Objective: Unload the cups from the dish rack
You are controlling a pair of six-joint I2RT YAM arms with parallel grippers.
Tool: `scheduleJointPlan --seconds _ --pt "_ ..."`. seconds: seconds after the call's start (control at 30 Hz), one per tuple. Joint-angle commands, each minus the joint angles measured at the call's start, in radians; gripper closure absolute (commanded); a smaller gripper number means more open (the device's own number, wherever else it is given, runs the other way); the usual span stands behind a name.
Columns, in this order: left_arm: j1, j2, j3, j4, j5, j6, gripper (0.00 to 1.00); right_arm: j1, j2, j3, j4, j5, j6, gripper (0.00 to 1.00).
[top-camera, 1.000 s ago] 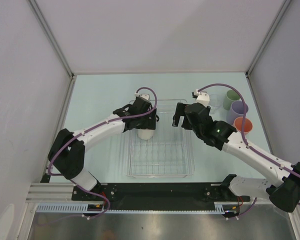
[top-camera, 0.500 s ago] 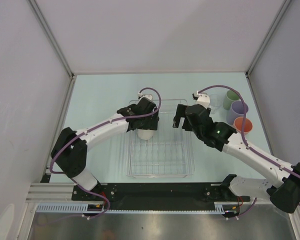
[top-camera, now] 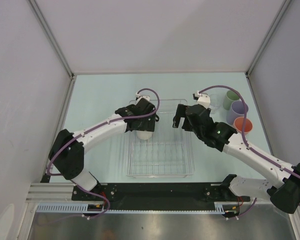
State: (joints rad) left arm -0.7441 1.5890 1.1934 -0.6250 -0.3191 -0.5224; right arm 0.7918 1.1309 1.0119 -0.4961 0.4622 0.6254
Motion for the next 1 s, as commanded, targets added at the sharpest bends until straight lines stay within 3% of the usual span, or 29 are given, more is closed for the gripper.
scheduleJointPlan --seconds 0.0,0.33,0.63,0.73,0.77,0.87,0.97 --pt "0.002 -0.041 0.054 -0.013 -0.023 0.012 0.09 -0.002 -0.026 -0.007 0.028 0.004 0.014 0.0" --pt "0.0 0.042 0.066 -0.001 -0.003 0.016 0.11 -0.002 -0.034 -0.021 0.028 0.007 0.014 0.0" --pt "0.0 0.062 0.044 0.028 0.021 0.022 0.19 -0.002 -0.034 -0.026 0.028 0.006 0.016 0.0" --pt "0.002 0.06 0.034 0.038 0.028 0.027 0.36 -0.002 -0.033 -0.024 0.03 0.004 0.014 0.0" --pt "0.002 0.057 0.029 0.038 0.029 0.027 0.57 0.0 -0.031 -0.024 0.028 0.004 0.013 0.0" --pt "0.002 0.037 0.023 0.039 0.017 0.027 1.0 -0.003 -0.031 -0.021 0.027 0.004 0.013 0.0" --pt "0.0 -0.006 0.018 0.044 0.012 0.033 1.0 -0.002 -0.033 -0.016 0.025 0.006 0.011 0.0"
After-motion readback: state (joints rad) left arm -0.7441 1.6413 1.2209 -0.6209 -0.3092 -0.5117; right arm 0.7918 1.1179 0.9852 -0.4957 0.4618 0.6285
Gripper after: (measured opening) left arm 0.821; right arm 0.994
